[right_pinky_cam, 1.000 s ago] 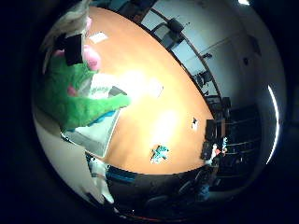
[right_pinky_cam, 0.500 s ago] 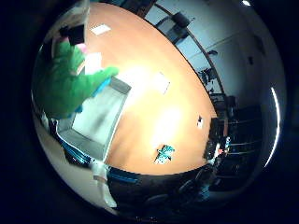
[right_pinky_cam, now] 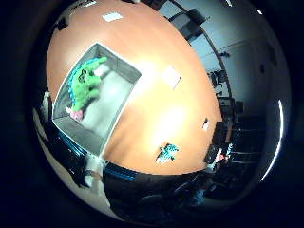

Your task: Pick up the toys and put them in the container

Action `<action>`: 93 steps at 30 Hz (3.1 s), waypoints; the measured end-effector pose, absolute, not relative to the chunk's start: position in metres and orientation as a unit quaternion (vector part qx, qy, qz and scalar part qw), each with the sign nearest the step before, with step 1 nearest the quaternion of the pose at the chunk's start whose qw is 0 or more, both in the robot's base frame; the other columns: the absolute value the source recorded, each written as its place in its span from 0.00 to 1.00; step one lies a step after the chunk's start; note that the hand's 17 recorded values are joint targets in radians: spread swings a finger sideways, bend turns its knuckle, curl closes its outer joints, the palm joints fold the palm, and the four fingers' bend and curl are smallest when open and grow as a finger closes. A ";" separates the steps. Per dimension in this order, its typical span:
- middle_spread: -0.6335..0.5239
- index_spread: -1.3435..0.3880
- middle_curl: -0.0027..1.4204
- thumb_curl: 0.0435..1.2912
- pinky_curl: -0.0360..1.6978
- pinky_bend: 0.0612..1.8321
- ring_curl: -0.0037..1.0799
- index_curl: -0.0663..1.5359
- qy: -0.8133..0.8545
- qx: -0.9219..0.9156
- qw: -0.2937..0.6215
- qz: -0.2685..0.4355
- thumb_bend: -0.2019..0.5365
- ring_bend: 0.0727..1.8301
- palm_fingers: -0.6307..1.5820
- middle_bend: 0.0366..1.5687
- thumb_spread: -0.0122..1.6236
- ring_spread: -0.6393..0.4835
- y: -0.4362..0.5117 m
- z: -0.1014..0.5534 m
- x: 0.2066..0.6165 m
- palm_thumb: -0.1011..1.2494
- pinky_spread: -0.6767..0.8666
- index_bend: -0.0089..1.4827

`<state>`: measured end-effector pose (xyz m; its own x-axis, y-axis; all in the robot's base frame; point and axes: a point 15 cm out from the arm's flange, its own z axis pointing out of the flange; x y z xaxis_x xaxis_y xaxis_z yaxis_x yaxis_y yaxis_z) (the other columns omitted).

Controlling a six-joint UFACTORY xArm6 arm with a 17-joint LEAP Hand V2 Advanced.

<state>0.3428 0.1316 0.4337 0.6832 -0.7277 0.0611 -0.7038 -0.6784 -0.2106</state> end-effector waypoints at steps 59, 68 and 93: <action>0.51 0.59 0.24 0.19 0.18 0.14 0.20 0.23 0.770 -0.636 -0.005 -0.060 0.24 0.16 0.42 0.14 0.64 0.65 -0.417 0.254 0.298 0.42 0.72 0.12; 0.73 0.69 0.22 0.17 0.18 0.11 0.19 0.26 0.836 -0.548 -0.035 -0.023 0.21 0.13 0.42 0.09 0.62 0.77 -0.420 0.229 0.280 0.25 0.73 0.14; 0.80 0.78 0.21 0.19 0.19 0.12 0.16 0.27 0.898 -0.430 -0.076 0.059 0.24 0.06 0.37 0.10 0.61 0.87 -0.395 0.163 0.278 0.29 0.77 0.13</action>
